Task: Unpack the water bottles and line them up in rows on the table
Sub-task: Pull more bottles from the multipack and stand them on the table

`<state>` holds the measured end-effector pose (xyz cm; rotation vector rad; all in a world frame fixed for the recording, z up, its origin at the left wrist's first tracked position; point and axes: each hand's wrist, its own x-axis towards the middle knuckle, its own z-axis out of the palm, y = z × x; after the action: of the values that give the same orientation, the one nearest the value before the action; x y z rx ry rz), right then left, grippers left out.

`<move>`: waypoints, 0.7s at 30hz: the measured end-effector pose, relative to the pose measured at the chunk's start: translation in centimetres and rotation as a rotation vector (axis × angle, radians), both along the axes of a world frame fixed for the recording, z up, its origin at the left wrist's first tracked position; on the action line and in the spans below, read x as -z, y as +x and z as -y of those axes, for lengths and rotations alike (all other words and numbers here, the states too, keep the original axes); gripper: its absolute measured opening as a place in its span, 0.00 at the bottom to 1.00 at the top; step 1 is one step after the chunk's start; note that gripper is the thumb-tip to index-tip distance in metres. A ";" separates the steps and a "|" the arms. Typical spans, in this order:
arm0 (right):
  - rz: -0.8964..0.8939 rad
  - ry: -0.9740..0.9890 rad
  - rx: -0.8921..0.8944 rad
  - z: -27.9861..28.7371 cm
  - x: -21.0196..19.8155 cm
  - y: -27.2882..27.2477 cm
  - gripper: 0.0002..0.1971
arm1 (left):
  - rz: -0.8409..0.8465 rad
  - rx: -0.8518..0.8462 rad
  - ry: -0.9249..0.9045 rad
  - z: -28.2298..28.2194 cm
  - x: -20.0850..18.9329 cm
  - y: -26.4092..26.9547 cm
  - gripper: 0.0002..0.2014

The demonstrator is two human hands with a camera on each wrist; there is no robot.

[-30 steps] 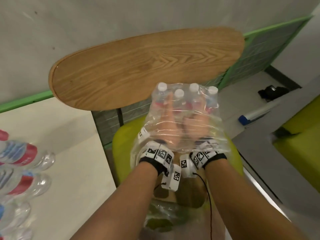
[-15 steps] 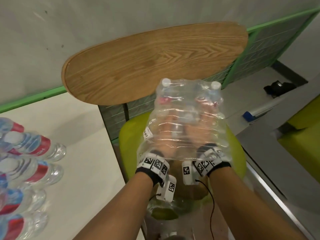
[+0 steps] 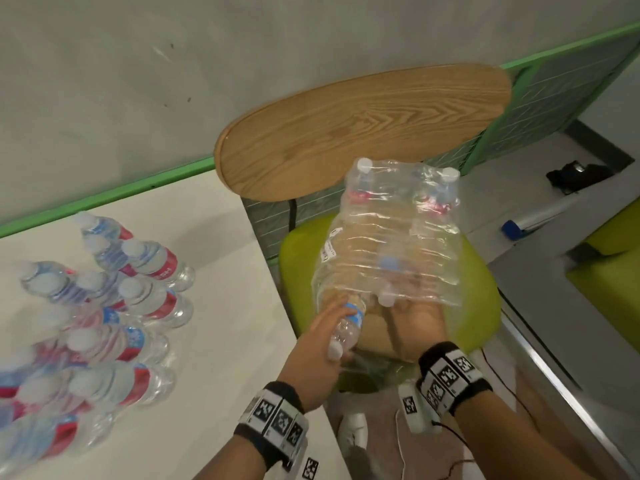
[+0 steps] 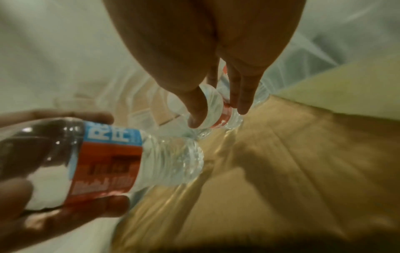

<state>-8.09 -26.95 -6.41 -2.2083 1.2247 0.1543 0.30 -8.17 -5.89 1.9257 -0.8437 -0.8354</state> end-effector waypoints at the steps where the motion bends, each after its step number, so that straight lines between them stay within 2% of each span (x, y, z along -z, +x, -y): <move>1: 0.085 -0.022 0.004 -0.8 0.2 -0.9 0.16 | -0.009 0.000 -0.035 -1.6 -0.8 -0.4 0.30; 5: 0.424 0.087 -0.117 -3.5 -1.5 -3.5 0.26 | -0.042 -0.007 -0.031 -8.6 -3.4 -0.4 0.31; 7: 0.471 0.049 -0.142 -4.7 -3.2 -4.1 0.23 | -0.080 0.028 0.052 -12.2 -4.8 -0.1 0.31; 10: 0.442 0.038 -0.157 -7.6 -6.0 -4.1 0.21 | -0.082 0.045 0.180 -18.1 -6.1 0.5 0.29; 13: 0.412 0.055 -0.224 -11.4 -7.2 -3.2 0.21 | -0.031 -0.019 0.240 -23.9 -6.9 0.6 0.26; 21: 0.339 0.206 -0.391 -24.0 -6.5 1.6 0.15 | 0.117 -0.451 0.261 -36.7 -5.4 1.1 0.24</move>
<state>-6.49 -2.98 0.10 -2.1572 0.5636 0.0533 1.39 28.57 -0.48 2.2934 -0.3484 -0.5821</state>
